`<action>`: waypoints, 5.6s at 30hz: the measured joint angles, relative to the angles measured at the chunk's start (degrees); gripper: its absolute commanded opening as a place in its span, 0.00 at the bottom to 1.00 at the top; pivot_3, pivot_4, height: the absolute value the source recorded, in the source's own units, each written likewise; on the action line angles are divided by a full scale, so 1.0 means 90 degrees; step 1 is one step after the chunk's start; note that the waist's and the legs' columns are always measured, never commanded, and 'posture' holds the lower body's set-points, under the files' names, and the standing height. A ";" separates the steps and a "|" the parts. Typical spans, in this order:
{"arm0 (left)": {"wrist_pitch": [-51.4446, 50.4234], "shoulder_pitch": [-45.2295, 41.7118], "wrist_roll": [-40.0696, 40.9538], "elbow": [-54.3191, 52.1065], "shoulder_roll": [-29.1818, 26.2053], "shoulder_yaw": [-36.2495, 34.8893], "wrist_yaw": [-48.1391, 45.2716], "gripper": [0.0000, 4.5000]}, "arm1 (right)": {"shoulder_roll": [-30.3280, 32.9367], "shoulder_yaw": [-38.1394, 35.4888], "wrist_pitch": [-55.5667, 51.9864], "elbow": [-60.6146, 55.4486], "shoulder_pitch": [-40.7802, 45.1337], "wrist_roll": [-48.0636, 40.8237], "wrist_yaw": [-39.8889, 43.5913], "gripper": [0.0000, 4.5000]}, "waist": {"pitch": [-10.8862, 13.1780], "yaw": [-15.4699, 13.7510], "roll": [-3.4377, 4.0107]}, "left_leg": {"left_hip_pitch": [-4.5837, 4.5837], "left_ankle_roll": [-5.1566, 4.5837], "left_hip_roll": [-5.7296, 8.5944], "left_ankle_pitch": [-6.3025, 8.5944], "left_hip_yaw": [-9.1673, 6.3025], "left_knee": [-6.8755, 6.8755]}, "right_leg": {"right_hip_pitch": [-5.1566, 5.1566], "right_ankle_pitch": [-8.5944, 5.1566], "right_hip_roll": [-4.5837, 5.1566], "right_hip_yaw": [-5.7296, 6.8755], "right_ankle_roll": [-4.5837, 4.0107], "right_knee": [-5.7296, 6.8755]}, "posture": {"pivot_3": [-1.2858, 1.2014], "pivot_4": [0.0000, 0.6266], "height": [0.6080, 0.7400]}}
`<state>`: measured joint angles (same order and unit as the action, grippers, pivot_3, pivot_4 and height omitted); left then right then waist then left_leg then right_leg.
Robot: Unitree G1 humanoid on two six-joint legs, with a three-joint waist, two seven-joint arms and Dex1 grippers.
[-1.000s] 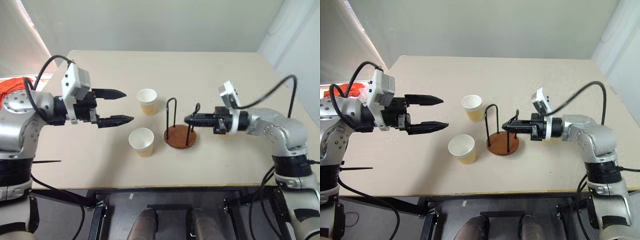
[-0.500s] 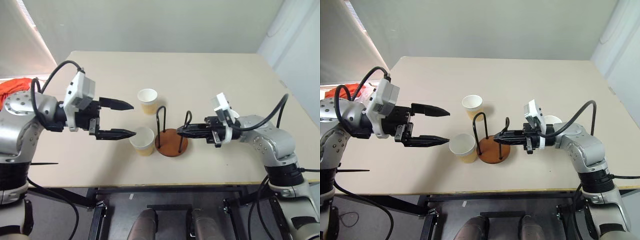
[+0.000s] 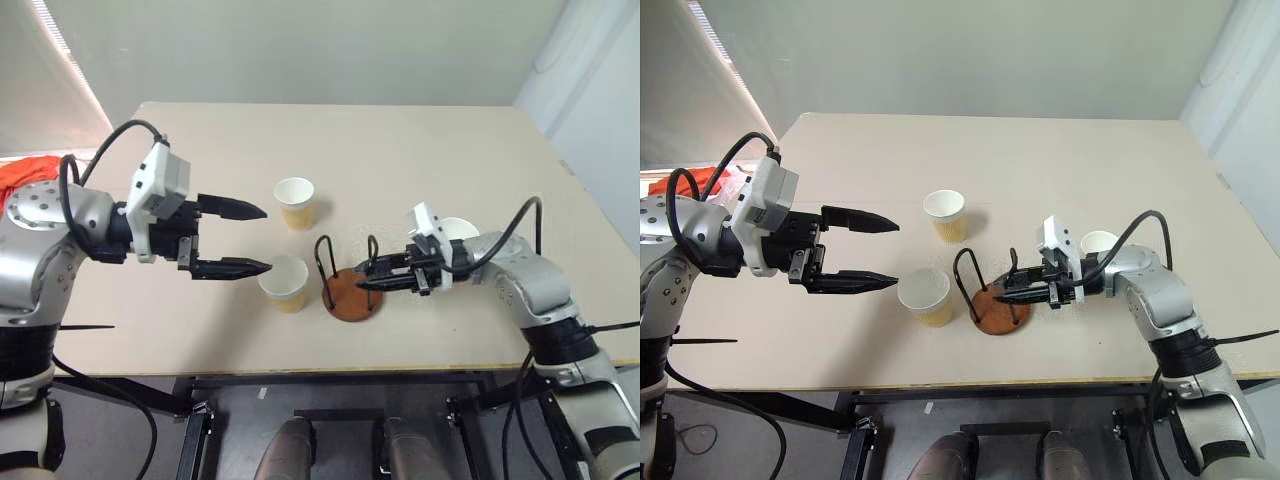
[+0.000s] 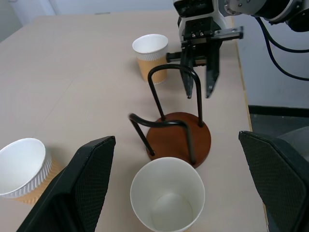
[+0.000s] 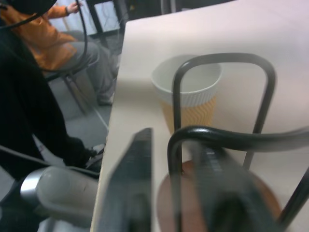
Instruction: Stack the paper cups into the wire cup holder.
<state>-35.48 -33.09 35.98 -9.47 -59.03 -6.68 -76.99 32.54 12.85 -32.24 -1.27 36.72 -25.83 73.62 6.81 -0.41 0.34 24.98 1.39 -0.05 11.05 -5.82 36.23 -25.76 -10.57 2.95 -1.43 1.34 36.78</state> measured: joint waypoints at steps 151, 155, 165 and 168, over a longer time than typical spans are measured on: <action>0.3702 -0.4842 0.0562 0.2058 0.0088 0.4618 -0.1470 0.01 | 0.0976 -0.5606 -0.0512 -0.3106 -0.4650 -0.2038 -0.1560 1.00 | -0.0008 -0.0074 -0.0005 | 0.0048 -0.0060 0.0023 0.0093 0.0032 0.0054 | 0.0062 -0.0013 0.0017 -0.0020 0.0125 -0.0097 | 0.52 0.24 1.00; 0.4347 -0.5254 0.0536 0.2327 0.0762 0.5822 -0.1471 0.01 | 0.0947 -0.5554 -0.0465 -0.3582 -0.4628 -0.2241 -0.2026 1.00 | -0.0001 -0.0032 -0.0007 | 0.0024 -0.0085 0.0025 0.0086 0.0025 0.0107 | 0.0086 -0.0005 0.0015 -0.0028 0.0158 -0.0098 | 0.52 0.24 1.00; 0.5915 -0.5925 -0.0176 0.3967 0.1782 0.7135 -0.1476 0.01 | 0.0774 -0.5553 -0.0414 -0.4239 -0.4968 -0.2676 -0.2981 1.00 | 0.0002 -0.0112 -0.0009 | 0.0061 -0.0112 0.0034 0.0126 0.0003 0.0179 | 0.0104 -0.0027 0.0015 -0.0027 0.0208 -0.0100 | 0.52 0.24 1.00; 0.6170 -0.5995 -0.0143 0.4151 0.1818 0.7353 -0.1476 0.01 | 0.0758 -0.5605 -0.0373 -0.4383 -0.5291 -0.2697 -0.3140 1.00 | 0.0000 -0.0147 -0.0006 | 0.0087 -0.0096 0.0036 0.0151 0.0005 0.0213 | 0.0101 -0.0043 0.0015 -0.0027 0.0234 -0.0103 | 0.52 0.24 1.00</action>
<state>20.05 -87.04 34.69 27.89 -42.67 59.50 -90.28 39.36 -37.59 -35.60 -40.71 -10.90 -50.10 45.36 6.81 -1.74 0.28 25.76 0.52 0.28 12.41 -5.78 38.15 -24.85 -10.95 3.09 -1.67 3.45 35.86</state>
